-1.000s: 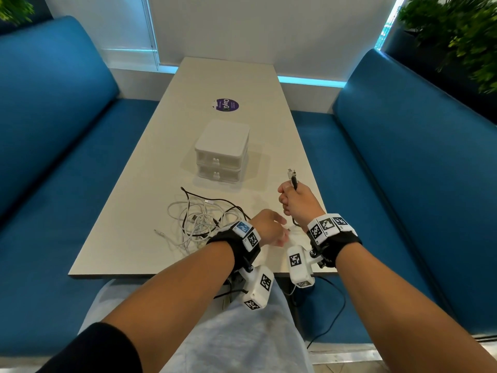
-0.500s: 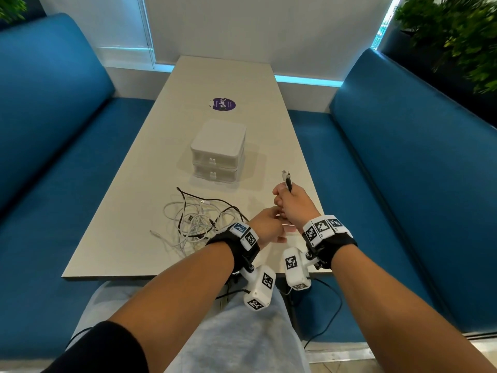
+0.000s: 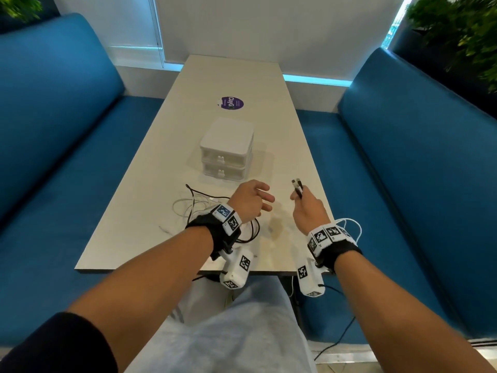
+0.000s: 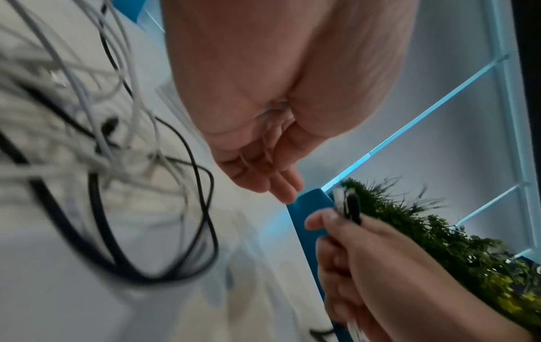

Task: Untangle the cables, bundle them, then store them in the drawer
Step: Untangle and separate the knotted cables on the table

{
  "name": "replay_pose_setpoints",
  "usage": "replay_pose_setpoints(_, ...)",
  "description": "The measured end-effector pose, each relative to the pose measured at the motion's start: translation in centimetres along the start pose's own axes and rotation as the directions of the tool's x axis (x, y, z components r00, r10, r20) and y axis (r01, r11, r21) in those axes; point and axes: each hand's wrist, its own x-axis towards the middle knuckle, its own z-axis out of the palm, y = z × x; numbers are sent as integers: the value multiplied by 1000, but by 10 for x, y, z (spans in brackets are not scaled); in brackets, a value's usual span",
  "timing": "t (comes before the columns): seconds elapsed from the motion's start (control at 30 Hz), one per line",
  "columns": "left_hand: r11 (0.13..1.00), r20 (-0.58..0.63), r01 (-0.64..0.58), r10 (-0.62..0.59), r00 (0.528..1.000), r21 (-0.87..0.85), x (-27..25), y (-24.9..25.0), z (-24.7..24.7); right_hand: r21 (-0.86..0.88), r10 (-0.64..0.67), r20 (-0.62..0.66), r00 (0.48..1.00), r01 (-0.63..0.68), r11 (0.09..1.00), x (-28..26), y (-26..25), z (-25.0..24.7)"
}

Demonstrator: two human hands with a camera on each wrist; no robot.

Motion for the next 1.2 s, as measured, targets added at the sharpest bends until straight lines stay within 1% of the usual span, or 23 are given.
replay_pose_setpoints(0.07, 994, -32, -48, 51, 998, 96, 0, 4, -23, 34, -4, 139, 990, 0, 999, 0, -9, 7)
replay_pose_setpoints(0.13, 962, -29, -108, 119, 992, 252, -1, 5, -46, 31, -18, 225, 974, 11, 999, -1, -15, 14)
replay_pose_setpoints(0.17, 914, 4, -138, 148, 989, 383, -3, 4, -58, 39, -17, 252, 968, 7, 999, -1, -17, 17)
replay_pose_setpoints(0.23, 739, 114, -186, 148, 983, 647, -6, 1, -80, 7, -11, 282, 959, 9, 1000, -3, -18, 23)
replay_pose_setpoints(0.27, 655, 152, -199, 128, 980, 729, -8, -1, -91, -28, -19, 286, 958, 28, 999, -5, -18, 24)
replay_pose_setpoints(0.3, 595, 168, -206, 119, 979, 777, -9, -5, -100, -59, -33, 284, 958, 52, 997, -8, -17, 26)
replay_pose_setpoints(0.37, 543, 164, -215, 142, 976, 812, -14, -10, -117, -75, -64, 276, 959, 88, 993, -13, -17, 26)
replay_pose_setpoints(0.43, 547, 168, -230, 162, 972, 805, -20, -14, -129, -63, -84, 282, 956, 106, 992, -16, -15, 26)
replay_pose_setpoints(0.5, 546, 203, -251, 148, 968, 800, -27, -18, -134, -43, -106, 301, 948, 124, 991, -19, -17, 27)
replay_pose_setpoints(0.53, 520, 222, -261, 138, 965, 813, -30, -19, -134, -28, -122, 307, 944, 137, 990, -20, -19, 28)
replay_pose_setpoints(0.6, 400, 271, -319, 173, 947, 859, -35, -23, -126, -12, -155, 322, 934, 168, 986, -23, -21, 29)
replay_pose_setpoints(0.63, 330, 304, -368, 228, 925, 869, -38, -26, -119, -16, -165, 331, 929, 181, 983, -24, -23, 30)
replay_pose_setpoints(0.7, 223, 394, -484, 348, 851, 847, -43, -29, -101, -34, -171, 347, 922, 194, 980, -26, -23, 32)
replay_pose_setpoints(0.73, 179, 444, -533, 374, 814, 827, -45, -31, -91, -41, -174, 353, 919, 201, 979, -27, -23, 32)
replay_pose_setpoints(0.8, 96, 544, -603, 338, 768, 792, -47, -35, -72, -47, -174, 362, 916, 205, 978, -28, -23, 34)
replay_pose_setpoints(0.83, 58, 580, -617, 283, 764, 785, -47, -38, -64, -47, -173, 364, 915, 204, 978, -28, -24, 34)
replay_pose_setpoints(0.9, -17, 605, -612, 173, 778, 791, -47, -43, -55, -54, -175, 368, 913, 209, 976, -29, -23, 36)
replay_pose_setpoints(0.93, -50, 605, -605, 144, 783, 795, -47, -45, -54, -58, -177, 371, 912, 213, 975, -29, -22, 37)
replay_pose_setpoints(1.0, -107, 605, -596, 158, 780, 796, -47, -47, -54, -62, -173, 378, 910, 211, 975, -28, -18, 38)
replay_pose_setpoints(1.07, -116, 598, -587, 160, 785, 801, -45, -46, -55, -30, -164, 373, 913, 188, 982, -27, -16, 38)
replay_pose_setpoints(1.1, -76, 581, -578, 167, 796, 813, -44, -44, -55, 1, -154, 361, 920, 165, 986, -27, -16, 37)
replay_pose_setpoints(1.13, 2, 549, -559, 187, 815, 829, -43, -43, -56, 37, -140, 338, 931, 136, 990, -26, -16, 37)
replay_pose_setpoints(1.2, 197, 429, -479, 248, 869, 855, -42, -39, -57, 115, -121, 261, 958, 94, 989, -24, -18, 36)
